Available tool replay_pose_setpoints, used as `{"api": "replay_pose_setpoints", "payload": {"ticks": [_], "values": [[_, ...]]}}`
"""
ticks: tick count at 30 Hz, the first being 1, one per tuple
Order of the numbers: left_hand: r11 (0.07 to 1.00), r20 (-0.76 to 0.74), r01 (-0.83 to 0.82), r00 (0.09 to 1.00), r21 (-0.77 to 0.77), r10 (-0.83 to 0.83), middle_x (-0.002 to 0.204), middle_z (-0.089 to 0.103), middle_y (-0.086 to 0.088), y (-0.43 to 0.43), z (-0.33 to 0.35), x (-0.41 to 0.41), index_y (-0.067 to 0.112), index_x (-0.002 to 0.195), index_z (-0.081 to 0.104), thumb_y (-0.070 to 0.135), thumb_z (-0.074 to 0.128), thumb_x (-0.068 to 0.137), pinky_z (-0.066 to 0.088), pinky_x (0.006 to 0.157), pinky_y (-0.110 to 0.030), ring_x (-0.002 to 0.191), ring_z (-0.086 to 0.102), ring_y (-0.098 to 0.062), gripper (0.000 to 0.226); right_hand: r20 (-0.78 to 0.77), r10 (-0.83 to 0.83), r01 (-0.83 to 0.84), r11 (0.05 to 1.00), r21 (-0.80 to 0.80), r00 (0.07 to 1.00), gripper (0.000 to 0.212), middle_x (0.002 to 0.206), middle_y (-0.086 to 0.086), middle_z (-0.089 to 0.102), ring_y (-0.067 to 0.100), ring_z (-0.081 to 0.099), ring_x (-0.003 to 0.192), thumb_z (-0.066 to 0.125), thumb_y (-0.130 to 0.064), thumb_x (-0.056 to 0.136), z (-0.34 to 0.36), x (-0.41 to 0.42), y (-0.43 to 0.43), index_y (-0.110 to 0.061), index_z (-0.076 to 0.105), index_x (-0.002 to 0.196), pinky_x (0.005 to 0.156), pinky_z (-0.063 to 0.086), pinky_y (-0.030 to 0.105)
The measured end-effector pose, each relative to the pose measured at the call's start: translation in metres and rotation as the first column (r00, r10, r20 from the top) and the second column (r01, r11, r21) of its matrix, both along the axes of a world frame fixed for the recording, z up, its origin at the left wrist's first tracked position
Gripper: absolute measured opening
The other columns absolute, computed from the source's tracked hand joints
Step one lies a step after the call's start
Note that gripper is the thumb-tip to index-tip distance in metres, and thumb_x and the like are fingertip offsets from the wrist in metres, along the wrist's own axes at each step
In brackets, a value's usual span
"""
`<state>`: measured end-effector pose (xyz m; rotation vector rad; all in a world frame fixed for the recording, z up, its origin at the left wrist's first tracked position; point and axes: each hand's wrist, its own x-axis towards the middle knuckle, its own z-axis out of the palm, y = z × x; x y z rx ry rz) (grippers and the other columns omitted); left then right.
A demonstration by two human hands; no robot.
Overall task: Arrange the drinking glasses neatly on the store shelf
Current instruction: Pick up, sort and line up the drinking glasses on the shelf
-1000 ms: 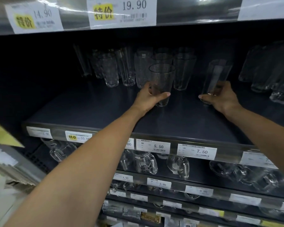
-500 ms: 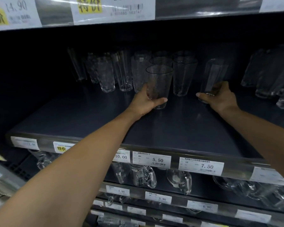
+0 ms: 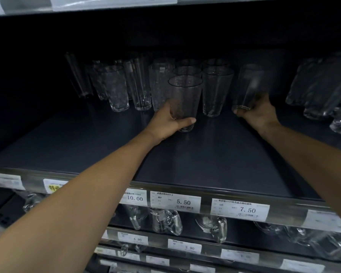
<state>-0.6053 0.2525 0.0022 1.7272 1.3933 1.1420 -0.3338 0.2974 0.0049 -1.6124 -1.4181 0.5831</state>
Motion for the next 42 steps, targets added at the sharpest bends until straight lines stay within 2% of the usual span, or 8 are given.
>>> {"api": "replay_pose_setpoints", "payload": {"ticks": [4, 11, 15, 20, 24, 27, 32, 42], "values": [[1.0, 0.007, 0.008, 1.0, 0.002, -0.008, 0.117, 0.065, 0.006, 0.001, 0.0, 0.0, 0.017, 0.132, 0.049, 0.03, 0.084, 0.077, 0.048, 0.087, -0.015, 0.105, 0.063, -0.004, 0.067, 0.027, -0.023, 0.023, 1.0, -0.001, 0.999, 0.073, 0.13, 0.003, 0.057, 0.019, 0.055, 0.119, 0.08, -0.029, 0.082, -0.002, 0.0, 0.016, -0.013, 0.038, 0.14, 0.089, 0.04, 0.021], [0.999, 0.042, 0.035, 0.998, 0.007, -0.035, 0.124, 0.064, 0.008, 0.005, -0.004, -0.003, 0.025, 0.132, 0.047, 0.037, 0.085, 0.074, 0.048, 0.104, -0.031, 0.114, 0.061, -0.007, 0.07, 0.037, -0.03, 0.03, 0.999, 0.014, 0.999, 0.075, 0.13, 0.006, 0.06, 0.023, 0.058, 0.118, 0.083, -0.039, 0.071, -0.009, 0.0, 0.049, -0.017, 0.048, 0.133, 0.102, 0.048, 0.033], [0.999, 0.046, 0.041, 0.998, 0.002, -0.041, 0.124, 0.063, 0.01, 0.005, -0.005, -0.005, 0.029, 0.131, 0.046, 0.054, 0.082, 0.064, 0.048, 0.105, -0.035, 0.115, 0.061, -0.007, 0.08, 0.038, -0.028, 0.028, 0.999, 0.02, 0.999, 0.079, 0.132, 0.004, 0.06, 0.025, 0.057, 0.121, 0.082, -0.043, 0.071, -0.009, -0.003, 0.058, -0.018, 0.042, 0.135, 0.106, 0.046, 0.038], [1.0, 0.048, 0.029, 0.998, 0.011, -0.029, 0.127, 0.064, 0.01, 0.008, -0.008, -0.006, 0.026, 0.137, 0.046, 0.059, 0.082, 0.059, 0.047, 0.107, -0.037, 0.117, 0.061, -0.007, 0.092, 0.082, -0.041, 0.041, 0.999, -0.007, 0.996, 0.083, 0.127, 0.007, 0.063, 0.029, 0.06, 0.116, 0.077, -0.056, 0.065, -0.011, -0.003, 0.071, -0.016, 0.047, 0.13, 0.103, 0.048, 0.042], [1.0, 0.045, 0.027, 0.999, 0.013, -0.028, 0.127, 0.063, 0.011, 0.009, -0.009, -0.007, 0.029, 0.136, 0.047, 0.061, 0.082, 0.058, 0.047, 0.108, -0.038, 0.118, 0.06, -0.007, 0.091, 0.1, -0.037, 0.04, 0.999, -0.023, 0.994, 0.101, 0.128, 0.004, 0.064, 0.027, 0.06, 0.116, 0.067, -0.07, 0.052, -0.01, -0.003, 0.079, -0.019, 0.048, 0.136, 0.103, 0.048, 0.04], [0.999, 0.051, 0.034, 0.998, 0.01, -0.034, 0.126, 0.064, 0.011, 0.01, -0.009, -0.007, 0.03, 0.135, 0.047, 0.064, 0.081, 0.055, 0.047, 0.107, -0.038, 0.117, 0.061, -0.007, 0.093, 0.145, -0.041, 0.047, 0.998, -0.036, 0.989, 0.091, 0.13, 0.004, 0.064, 0.026, 0.06, 0.118, 0.07, -0.066, 0.064, -0.011, -0.002, 0.085, -0.018, 0.049, 0.138, 0.103, 0.048, 0.036], [0.999, 0.062, 0.049, 0.997, 0.007, -0.049, 0.124, 0.064, 0.013, 0.007, -0.007, -0.006, 0.036, 0.127, 0.047, 0.052, 0.083, 0.063, 0.047, 0.107, -0.037, 0.114, 0.061, -0.004, 0.075, 0.16, -0.077, 0.08, 0.997, -0.012, 0.984, 0.081, 0.135, 0.01, 0.059, 0.029, 0.057, 0.122, 0.077, -0.051, 0.079, -0.009, -0.007, 0.086, -0.01, 0.042, 0.14, 0.103, 0.047, 0.038], [0.999, 0.051, 0.034, 0.998, 0.027, -0.035, 0.125, 0.065, 0.013, 0.009, -0.01, -0.007, 0.029, 0.134, 0.05, 0.064, 0.081, 0.056, 0.048, 0.106, -0.039, 0.115, 0.063, -0.006, 0.091, 0.296, -0.125, 0.147, 0.988, -0.053, 0.947, 0.063, 0.131, 0.012, 0.061, 0.033, 0.058, 0.118, 0.066, -0.055, 0.087, -0.009, -0.011, 0.087, -0.014, 0.051, 0.133, 0.1, 0.047, 0.043]]}}
